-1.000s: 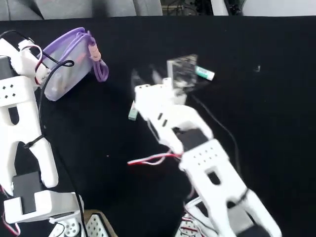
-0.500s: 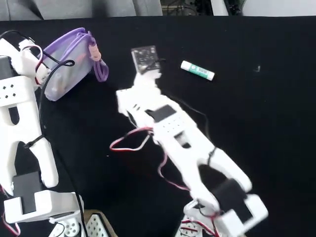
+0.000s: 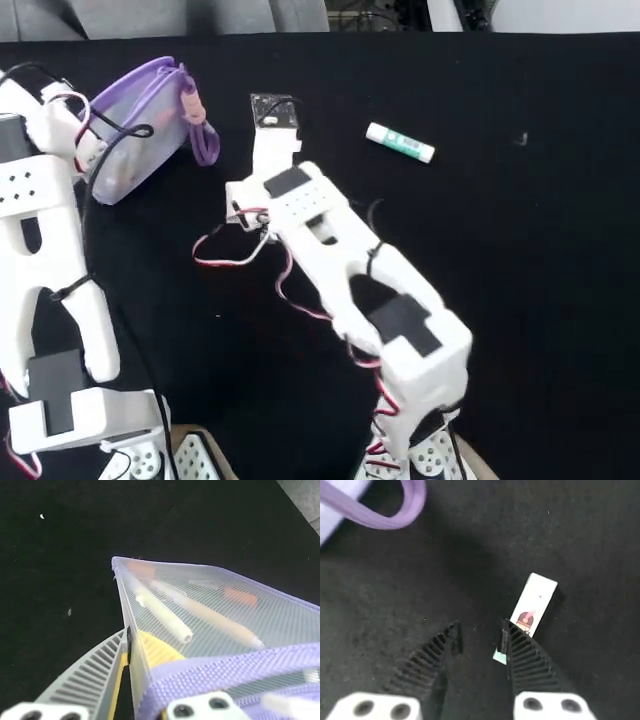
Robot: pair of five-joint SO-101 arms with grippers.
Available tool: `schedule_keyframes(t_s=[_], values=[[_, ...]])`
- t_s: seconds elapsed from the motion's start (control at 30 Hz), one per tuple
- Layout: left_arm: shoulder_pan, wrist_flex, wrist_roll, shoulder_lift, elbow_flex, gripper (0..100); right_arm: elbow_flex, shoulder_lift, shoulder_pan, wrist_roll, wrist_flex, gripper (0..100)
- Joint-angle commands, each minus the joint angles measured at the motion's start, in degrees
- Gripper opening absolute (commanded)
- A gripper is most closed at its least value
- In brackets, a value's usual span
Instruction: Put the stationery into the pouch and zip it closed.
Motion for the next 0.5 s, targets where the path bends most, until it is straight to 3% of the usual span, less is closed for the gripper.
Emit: schedule_keyframes(t_s=[0.0,0.47], values=[[2.33,-2.46,0.79,-1.49,1.45,3,-8.22,2.42,-0.35,-1.32,4.22,12.3],[2.33,-6.86,0.88,-1.58,5.85,3,-15.43,8.92,5.27,-1.32,7.56,12.3]])
